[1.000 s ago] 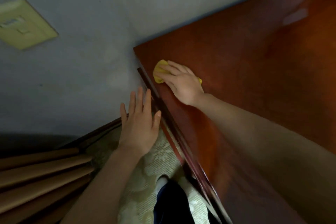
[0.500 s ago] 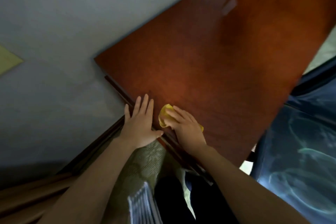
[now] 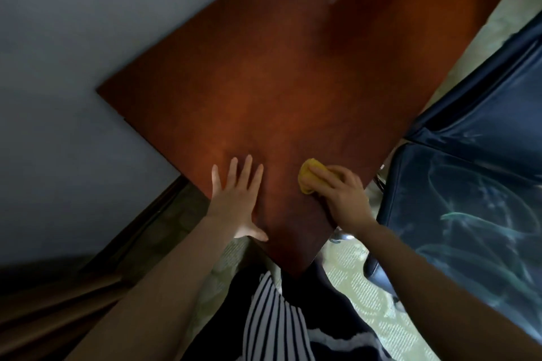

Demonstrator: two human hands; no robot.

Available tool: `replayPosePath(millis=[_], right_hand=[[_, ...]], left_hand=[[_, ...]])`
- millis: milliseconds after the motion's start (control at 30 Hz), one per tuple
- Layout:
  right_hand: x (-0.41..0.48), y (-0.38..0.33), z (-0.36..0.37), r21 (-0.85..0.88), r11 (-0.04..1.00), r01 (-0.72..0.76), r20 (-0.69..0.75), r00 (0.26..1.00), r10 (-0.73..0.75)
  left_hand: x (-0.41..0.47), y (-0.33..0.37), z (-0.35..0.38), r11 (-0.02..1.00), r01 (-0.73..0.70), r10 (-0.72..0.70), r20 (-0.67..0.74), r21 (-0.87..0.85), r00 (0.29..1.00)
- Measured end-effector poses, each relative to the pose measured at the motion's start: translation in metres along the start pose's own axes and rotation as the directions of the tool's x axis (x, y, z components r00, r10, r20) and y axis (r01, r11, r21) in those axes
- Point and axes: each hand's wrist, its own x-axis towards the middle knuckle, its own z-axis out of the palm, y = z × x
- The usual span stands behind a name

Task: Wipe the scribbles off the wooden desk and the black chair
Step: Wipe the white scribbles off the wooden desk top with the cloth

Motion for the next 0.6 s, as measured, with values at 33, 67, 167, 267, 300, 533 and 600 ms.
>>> replayPosePath(millis=[33,67,167,267,300,533,600], right_hand=[[0.007,0.012,-0.004,-0.005,1.0,-0.016,-0.007,1.0,0.016],[0.013,0.025,-0.009,-0.008,0.999,-0.034,-0.002,0.999,0.034],[0.034,0.065,-0.023,-0.057,0.992,-0.109,0.024,0.994,0.11],[0.057,0.098,-0.033,-0.084,0.942,-0.325,0.091,0.939,0.332],[0.065,0.105,-0.036,-0.089,0.914,-0.397,0.094,0.91,0.404],[0.099,0.097,-0.039,-0.023,0.772,-0.636,0.108,0.766,0.634],[0.093,0.082,-0.033,-0.03,0.792,-0.609,0.095,0.787,0.609]], left_hand=[[0.001,0.002,-0.001,1.0,0.011,-0.011,0.005,0.019,1.0],[0.002,0.004,-0.002,0.999,0.025,-0.025,0.013,0.037,1.0],[0.005,0.006,-0.001,0.997,0.055,-0.057,0.034,0.061,0.998],[0.005,0.008,0.0,0.996,0.081,-0.084,0.061,0.048,0.995],[0.005,0.009,0.0,0.995,0.085,-0.088,0.064,0.051,0.994],[0.005,0.012,-0.003,0.991,0.102,-0.108,0.073,0.085,0.991],[0.005,0.012,-0.004,0.992,0.101,-0.107,0.074,0.078,0.991]])
